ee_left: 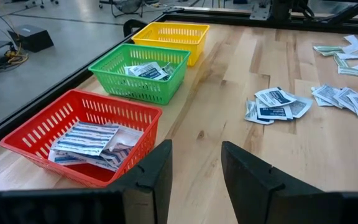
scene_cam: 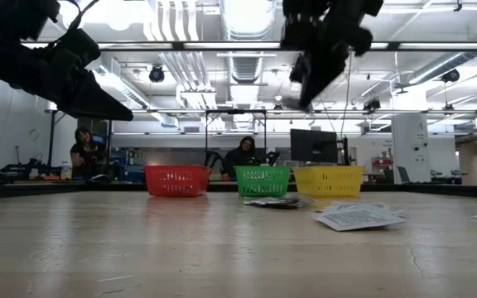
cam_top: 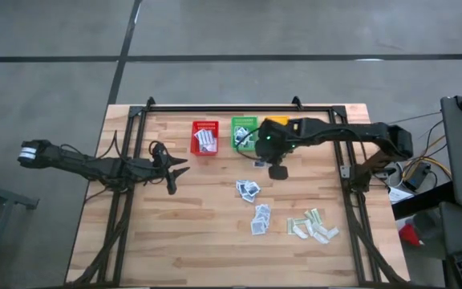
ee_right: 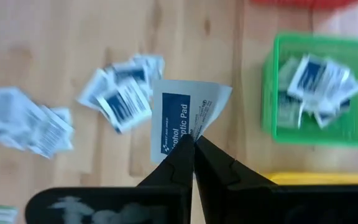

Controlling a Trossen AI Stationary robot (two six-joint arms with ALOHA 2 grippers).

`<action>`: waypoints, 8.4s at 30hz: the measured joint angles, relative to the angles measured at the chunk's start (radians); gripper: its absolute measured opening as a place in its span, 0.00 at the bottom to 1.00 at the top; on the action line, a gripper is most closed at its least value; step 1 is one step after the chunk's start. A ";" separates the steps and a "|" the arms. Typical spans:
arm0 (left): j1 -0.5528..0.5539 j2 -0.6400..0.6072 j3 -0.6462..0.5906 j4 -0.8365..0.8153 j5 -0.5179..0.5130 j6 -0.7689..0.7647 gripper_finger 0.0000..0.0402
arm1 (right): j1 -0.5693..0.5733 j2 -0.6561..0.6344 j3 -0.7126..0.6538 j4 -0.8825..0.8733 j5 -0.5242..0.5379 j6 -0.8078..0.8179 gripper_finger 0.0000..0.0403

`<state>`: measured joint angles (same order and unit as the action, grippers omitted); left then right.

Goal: Pick & Place First Aid Supplies
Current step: Put the alcohol pad into the green basket

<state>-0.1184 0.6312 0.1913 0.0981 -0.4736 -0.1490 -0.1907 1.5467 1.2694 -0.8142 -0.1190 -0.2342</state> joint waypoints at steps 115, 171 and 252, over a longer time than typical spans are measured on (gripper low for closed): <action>0.000 0.000 0.000 0.007 -0.023 0.000 0.33 | -0.348 0.407 0.316 0.030 -0.086 -0.114 0.02; 0.000 0.000 0.000 0.007 -0.022 0.015 0.33 | -0.351 0.473 0.341 0.026 -0.091 -0.050 0.39; 0.000 0.000 0.000 0.018 -0.022 0.011 0.33 | 0.256 0.104 0.321 -0.446 -0.099 0.305 0.03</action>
<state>-0.1181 0.6311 0.1913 0.1162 -0.4953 -0.1382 0.0656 1.6505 1.5901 -1.2597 -0.2176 0.0705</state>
